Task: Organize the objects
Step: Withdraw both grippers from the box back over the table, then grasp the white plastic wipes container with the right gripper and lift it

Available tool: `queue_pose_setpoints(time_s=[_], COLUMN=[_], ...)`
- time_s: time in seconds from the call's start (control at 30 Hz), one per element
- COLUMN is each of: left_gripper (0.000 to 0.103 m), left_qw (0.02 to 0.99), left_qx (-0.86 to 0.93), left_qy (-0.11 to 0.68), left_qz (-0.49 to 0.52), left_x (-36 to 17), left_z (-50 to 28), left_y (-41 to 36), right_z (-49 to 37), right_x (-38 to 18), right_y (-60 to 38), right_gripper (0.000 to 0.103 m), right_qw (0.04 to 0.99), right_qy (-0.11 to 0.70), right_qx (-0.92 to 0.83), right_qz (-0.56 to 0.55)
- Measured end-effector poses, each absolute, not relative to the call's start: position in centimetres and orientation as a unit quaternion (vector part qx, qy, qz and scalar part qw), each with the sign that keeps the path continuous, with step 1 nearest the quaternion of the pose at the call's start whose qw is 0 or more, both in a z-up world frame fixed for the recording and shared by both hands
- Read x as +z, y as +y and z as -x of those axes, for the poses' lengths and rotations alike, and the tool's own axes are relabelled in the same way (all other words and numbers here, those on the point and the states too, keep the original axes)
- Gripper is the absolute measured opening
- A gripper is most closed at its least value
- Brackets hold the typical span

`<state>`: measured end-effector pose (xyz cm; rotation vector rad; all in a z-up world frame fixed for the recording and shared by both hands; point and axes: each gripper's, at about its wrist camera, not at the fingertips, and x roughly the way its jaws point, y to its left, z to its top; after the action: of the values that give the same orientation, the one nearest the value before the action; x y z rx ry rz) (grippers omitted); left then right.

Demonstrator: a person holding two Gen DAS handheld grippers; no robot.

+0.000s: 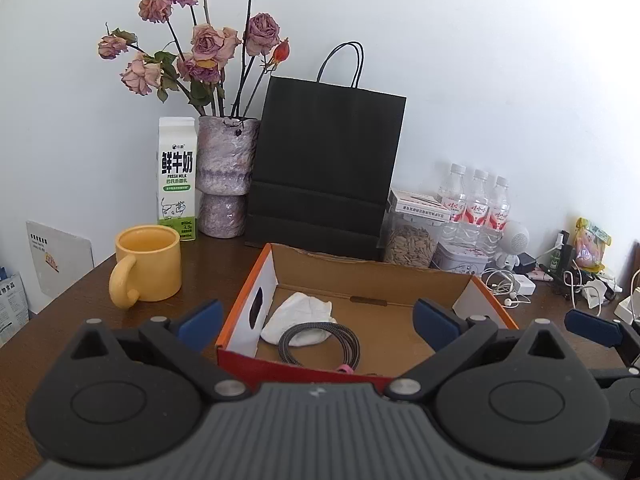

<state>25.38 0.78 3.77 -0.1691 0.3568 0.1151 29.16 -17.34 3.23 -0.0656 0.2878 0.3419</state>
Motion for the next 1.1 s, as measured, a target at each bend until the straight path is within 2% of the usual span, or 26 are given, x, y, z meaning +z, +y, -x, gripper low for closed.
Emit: queue_pose_setpoints(time_s=[0.63, 1.1], left_gripper=[0.103, 0.103], left_qw=[0.978, 0.972], left_qx=[0.06, 0.062], left_qy=[0.192, 0.225], left_qz=[0.059, 0.023], left_x=[1.8, -0.7], left_z=[-13.7, -8.8], left_y=[2.7, 4.5], right_z=[-16.3, -11.6], right_x=[1.3, -1.6], right_y=[-20.2, -19.4], right_gripper=[0.103, 0.103], right_qw=[0.967, 0.954], right_qy=[0.163, 0.208], right_qx=[0.195, 0.21], right_qz=[0.029, 0.049])
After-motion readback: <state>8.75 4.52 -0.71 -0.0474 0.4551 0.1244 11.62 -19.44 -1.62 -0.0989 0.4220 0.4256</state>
